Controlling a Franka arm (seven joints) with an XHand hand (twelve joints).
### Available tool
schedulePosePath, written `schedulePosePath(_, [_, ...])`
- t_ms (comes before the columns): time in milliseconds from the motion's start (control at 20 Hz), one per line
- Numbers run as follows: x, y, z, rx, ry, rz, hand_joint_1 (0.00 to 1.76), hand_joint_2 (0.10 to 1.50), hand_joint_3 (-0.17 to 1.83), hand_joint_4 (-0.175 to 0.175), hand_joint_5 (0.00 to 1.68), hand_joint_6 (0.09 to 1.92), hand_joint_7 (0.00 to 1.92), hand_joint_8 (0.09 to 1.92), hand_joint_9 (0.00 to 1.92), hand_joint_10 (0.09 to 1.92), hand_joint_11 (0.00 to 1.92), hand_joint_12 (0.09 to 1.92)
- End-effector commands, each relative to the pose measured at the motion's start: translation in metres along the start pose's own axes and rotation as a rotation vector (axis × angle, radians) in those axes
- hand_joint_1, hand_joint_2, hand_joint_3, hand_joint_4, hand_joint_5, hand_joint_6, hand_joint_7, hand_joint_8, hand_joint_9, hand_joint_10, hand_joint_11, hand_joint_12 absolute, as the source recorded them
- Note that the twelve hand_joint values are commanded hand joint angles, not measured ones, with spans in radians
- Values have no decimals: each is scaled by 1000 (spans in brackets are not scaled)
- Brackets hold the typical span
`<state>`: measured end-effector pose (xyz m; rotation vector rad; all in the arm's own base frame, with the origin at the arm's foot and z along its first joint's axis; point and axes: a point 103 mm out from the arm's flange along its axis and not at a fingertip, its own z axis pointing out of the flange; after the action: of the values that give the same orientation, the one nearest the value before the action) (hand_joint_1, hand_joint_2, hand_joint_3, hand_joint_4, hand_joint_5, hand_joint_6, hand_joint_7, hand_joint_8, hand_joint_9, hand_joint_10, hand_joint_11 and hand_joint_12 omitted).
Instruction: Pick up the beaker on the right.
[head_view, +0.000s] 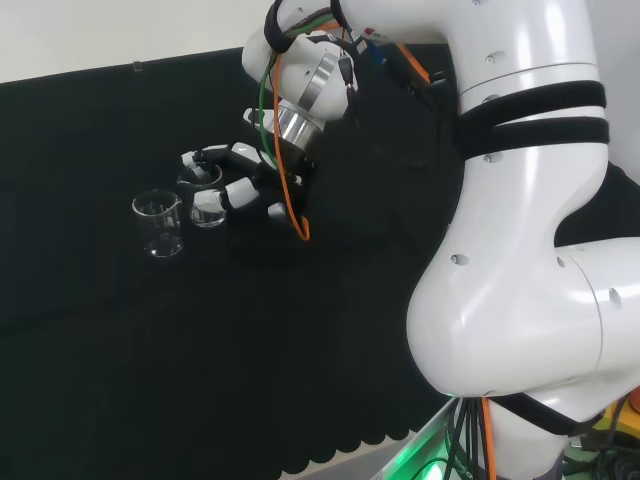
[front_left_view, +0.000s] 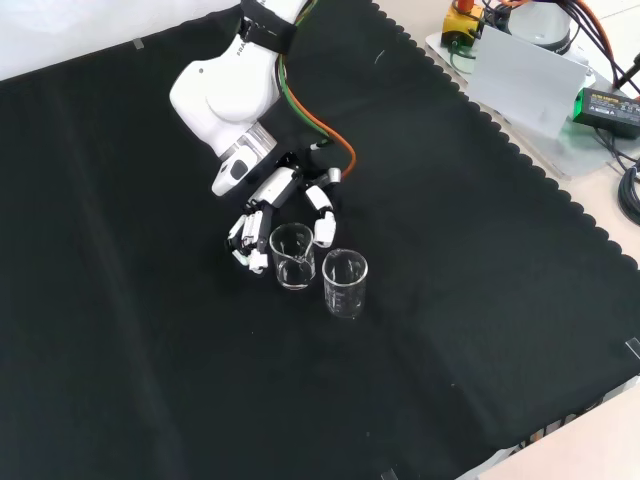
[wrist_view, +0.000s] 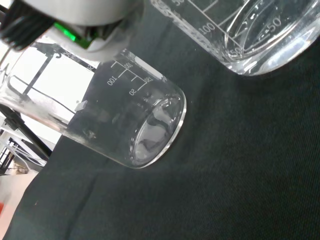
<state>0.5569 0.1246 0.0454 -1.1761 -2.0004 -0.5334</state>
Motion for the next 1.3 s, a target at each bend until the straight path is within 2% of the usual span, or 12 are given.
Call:
schedulePosePath(50, [0,-1,3,-21,6,-2,887,478,683,-52,489,87,429,624,455,634,0,1312])
schedulePosePath(400, [0,-1,2,-42,14,-13,879,493,651,-50,492,87,436,619,459,627,0,1324])
schedulePosePath(550, [6,8,13,-30,15,-15,878,496,647,-49,496,87,440,619,462,627,0,1325])
schedulePosePath(600, [5,11,17,-7,-99,126,878,497,646,-49,498,87,441,619,463,627,0,1326])
schedulePosePath(650, [7,16,21,0,-97,106,877,497,645,-49,499,87,442,619,464,627,0,1326])
schedulePosePath(750, [9,11,18,-8,-41,52,877,498,643,-49,502,87,445,619,466,627,0,1327])
schedulePosePath(800, [9,9,16,-27,5,-3,876,499,642,-49,505,87,447,620,466,627,0,1328])
schedulePosePath(850, [9,8,14,-38,22,-18,876,500,641,-49,508,87,450,620,467,627,0,1329])
schedulePosePath(1100, [3,4,8,-51,1,-12,875,522,629,-42,567,96,489,618,494,624,0,1353])
schedulePosePath(1250, [7,5,7,-83,-25,7,881,633,556,-19,860,433,660,570,622,581,84,1354])
schedulePosePath(1300, [7,5,8,-111,-40,6,886,669,542,-15,954,512,727,556,672,569,130,1346])
